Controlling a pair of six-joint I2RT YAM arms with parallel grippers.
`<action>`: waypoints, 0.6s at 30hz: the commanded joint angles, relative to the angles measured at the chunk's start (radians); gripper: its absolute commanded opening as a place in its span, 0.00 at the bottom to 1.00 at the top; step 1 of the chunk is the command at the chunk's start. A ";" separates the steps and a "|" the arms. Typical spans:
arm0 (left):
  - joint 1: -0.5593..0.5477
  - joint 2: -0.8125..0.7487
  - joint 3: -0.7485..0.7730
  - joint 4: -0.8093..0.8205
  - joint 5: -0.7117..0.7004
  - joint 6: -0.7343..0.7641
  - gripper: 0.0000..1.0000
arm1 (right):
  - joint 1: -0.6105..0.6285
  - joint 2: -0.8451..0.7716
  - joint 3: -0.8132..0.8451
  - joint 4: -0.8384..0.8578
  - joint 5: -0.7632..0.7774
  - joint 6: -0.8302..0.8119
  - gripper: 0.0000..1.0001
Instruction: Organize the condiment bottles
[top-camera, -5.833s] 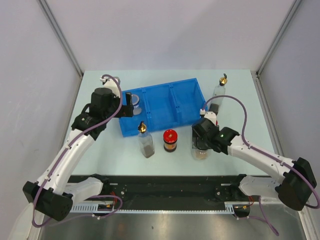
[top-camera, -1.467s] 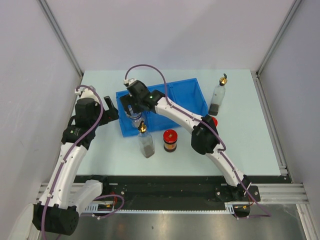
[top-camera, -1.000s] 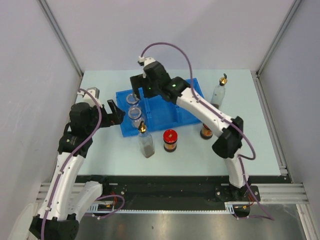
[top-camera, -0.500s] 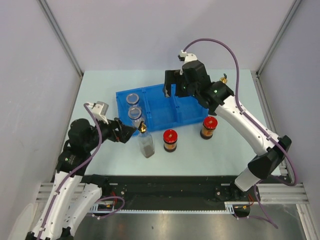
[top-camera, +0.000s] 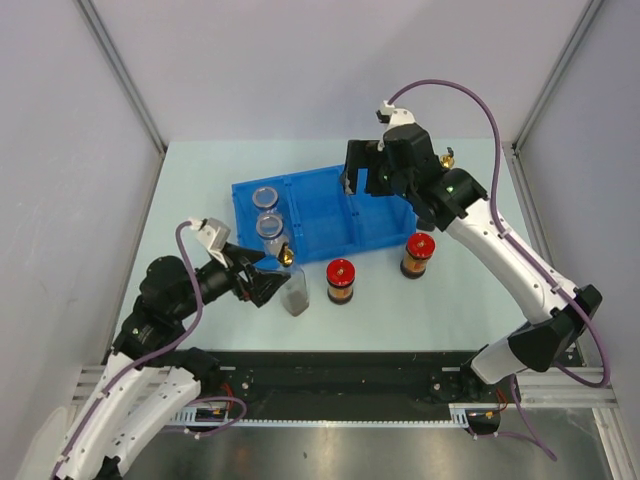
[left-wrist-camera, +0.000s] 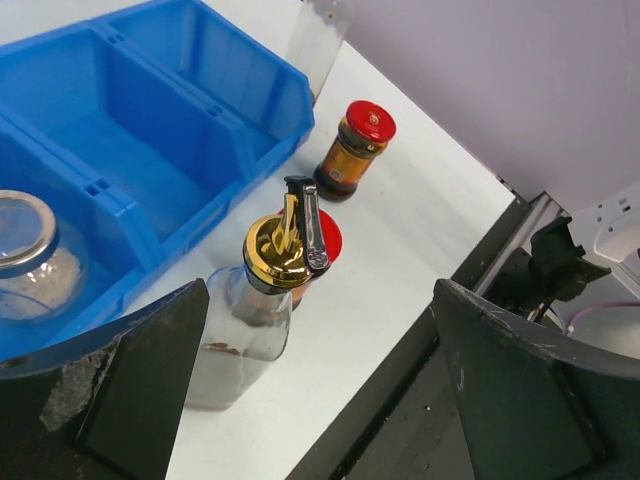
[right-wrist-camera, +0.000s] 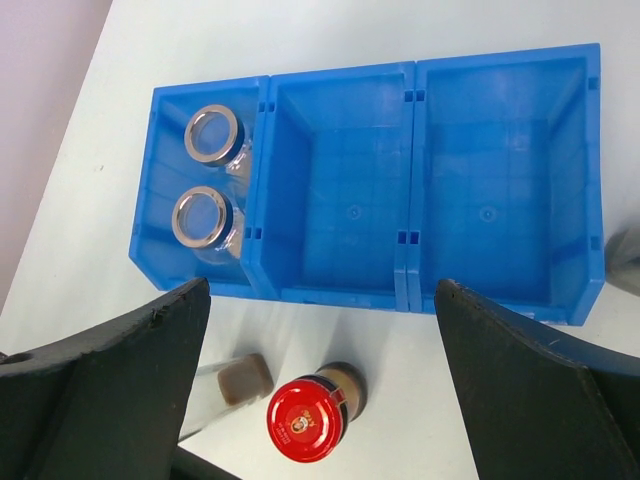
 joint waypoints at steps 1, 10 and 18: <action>-0.073 0.048 -0.016 0.067 -0.066 -0.001 1.00 | -0.002 -0.041 -0.005 0.035 0.005 0.017 1.00; -0.213 0.160 0.001 0.124 -0.331 0.020 0.95 | 0.000 -0.068 -0.046 0.033 -0.005 0.029 1.00; -0.258 0.234 0.016 0.116 -0.529 0.026 0.85 | -0.005 -0.111 -0.104 0.037 -0.002 0.040 1.00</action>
